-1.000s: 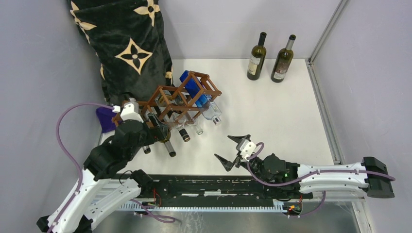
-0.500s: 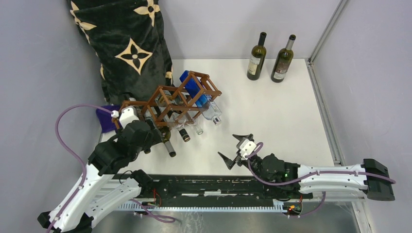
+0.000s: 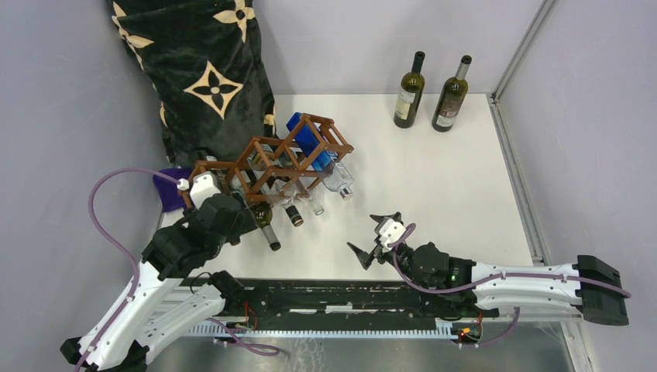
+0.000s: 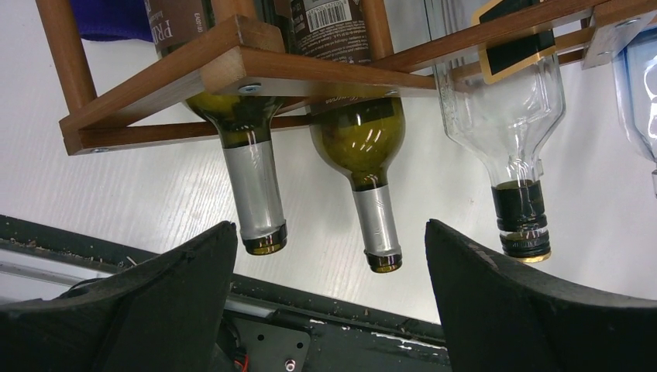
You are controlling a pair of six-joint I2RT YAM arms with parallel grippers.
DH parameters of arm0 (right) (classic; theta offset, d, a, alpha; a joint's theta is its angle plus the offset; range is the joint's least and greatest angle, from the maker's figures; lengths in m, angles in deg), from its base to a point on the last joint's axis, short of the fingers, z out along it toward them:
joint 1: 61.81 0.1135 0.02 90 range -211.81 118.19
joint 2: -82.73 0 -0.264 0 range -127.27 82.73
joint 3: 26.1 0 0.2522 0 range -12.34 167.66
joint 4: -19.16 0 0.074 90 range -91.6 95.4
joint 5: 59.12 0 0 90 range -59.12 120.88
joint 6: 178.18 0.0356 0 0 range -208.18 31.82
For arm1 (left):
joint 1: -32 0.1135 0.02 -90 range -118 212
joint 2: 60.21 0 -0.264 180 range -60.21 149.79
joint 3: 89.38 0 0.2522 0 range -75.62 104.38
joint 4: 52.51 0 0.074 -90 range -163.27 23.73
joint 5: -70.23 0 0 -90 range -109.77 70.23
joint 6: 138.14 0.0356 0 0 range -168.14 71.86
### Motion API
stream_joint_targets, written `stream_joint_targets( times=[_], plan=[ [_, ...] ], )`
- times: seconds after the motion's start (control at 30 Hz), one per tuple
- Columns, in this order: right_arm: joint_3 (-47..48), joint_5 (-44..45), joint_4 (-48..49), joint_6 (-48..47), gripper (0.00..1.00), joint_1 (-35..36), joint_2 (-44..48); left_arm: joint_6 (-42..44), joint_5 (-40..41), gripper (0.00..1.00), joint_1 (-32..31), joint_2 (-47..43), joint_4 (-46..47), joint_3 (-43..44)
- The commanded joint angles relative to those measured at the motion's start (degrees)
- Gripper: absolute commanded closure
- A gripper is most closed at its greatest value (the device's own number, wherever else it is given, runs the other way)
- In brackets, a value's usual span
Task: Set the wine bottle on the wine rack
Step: Adjust the wine rack at the center of the board.
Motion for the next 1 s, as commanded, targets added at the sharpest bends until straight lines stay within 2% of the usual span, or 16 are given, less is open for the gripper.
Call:
stream_joint_targets(
  times=[0.0,0.5,0.83,0.97],
  plan=[
    [0.2,-1.2,2.1,1.2,0.03,-0.6,-0.4,-2.8,2.0,0.04,0.2,0.6,0.3,-0.3],
    [0.3,-3.4,1.9,1.9,0.03,-2.3,-1.8,-8.0,1.5,0.10,0.1,2.2,0.0,-3.8],
    [0.1,-4.1,1.8,2.1,0.03,-3.1,-1.9,-10.4,4.1,0.13,0.2,5.6,-1.4,-3.7],
    [0.0,-4.3,1.6,2.1,0.03,-3.2,-1.5,-13.1,5.3,0.20,0.2,7.0,-2.7,-4.0]
  ],
)
